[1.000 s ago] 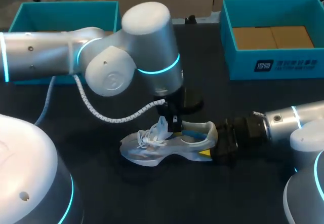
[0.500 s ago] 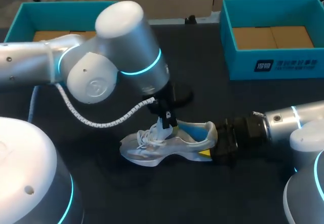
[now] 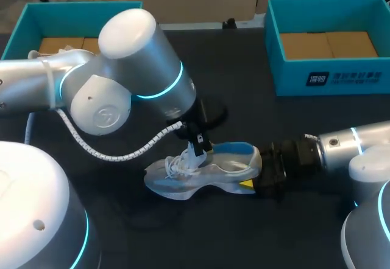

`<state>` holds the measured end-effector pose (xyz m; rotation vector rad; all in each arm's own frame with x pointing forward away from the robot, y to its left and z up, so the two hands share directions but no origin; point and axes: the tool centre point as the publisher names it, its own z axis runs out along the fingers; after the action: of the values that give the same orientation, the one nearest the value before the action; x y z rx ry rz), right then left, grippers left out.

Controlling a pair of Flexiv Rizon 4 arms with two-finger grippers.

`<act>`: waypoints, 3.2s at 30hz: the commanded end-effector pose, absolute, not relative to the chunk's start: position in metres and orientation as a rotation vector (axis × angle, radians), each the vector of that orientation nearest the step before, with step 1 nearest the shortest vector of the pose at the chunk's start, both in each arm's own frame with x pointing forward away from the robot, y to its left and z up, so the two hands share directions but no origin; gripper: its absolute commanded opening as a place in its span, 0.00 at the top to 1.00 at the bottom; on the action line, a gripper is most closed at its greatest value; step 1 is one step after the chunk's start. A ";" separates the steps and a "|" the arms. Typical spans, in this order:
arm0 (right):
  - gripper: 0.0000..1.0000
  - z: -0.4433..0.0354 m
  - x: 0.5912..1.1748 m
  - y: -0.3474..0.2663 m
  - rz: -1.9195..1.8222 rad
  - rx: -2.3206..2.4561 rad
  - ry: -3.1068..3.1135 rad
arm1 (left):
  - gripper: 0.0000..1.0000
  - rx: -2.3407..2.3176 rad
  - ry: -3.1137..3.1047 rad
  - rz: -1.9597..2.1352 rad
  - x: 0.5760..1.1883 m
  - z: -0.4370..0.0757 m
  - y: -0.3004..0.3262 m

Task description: Take the shoe out of the shoebox, open the shoe tongue, remove and reinsert the insole, then place the shoe into the shoebox

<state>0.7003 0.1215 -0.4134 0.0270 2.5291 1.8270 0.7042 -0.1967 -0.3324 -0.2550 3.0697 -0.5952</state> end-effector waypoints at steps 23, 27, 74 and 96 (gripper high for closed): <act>1.00 -0.416 0.699 0.124 1.823 0.027 2.531 | 0.61 -0.053 3.048 -0.657 0.698 -0.300 -0.225; 1.00 -0.416 0.699 0.124 1.823 0.027 2.531 | 0.64 -0.022 3.066 -0.640 0.701 -0.305 -0.232; 1.00 -0.416 0.699 0.124 1.823 0.027 2.531 | 0.52 0.058 3.018 -0.632 0.702 -0.322 -0.231; 1.00 -0.416 0.699 0.124 1.823 0.027 2.531 | 0.65 0.074 3.050 -0.611 0.710 -0.345 -0.235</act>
<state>0.7002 0.1215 -0.4134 0.0267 2.5291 1.8270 0.7072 -0.2325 -0.3391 0.0705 3.0461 -0.6024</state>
